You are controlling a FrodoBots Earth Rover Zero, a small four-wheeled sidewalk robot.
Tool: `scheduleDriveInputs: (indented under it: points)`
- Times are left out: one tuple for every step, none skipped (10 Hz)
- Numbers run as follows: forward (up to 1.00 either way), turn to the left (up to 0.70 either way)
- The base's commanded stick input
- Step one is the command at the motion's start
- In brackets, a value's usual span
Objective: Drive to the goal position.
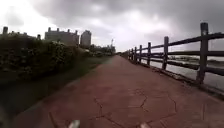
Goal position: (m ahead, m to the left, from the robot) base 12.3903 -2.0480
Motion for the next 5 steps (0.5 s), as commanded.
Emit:
scheduleDriveInputs:
  points:
    - [0.70, 0.00]
    - [0.70, 0.00]
    - [0.70, 0.00]
    - [0.70, 0.00]
    - [0.70, 0.00]
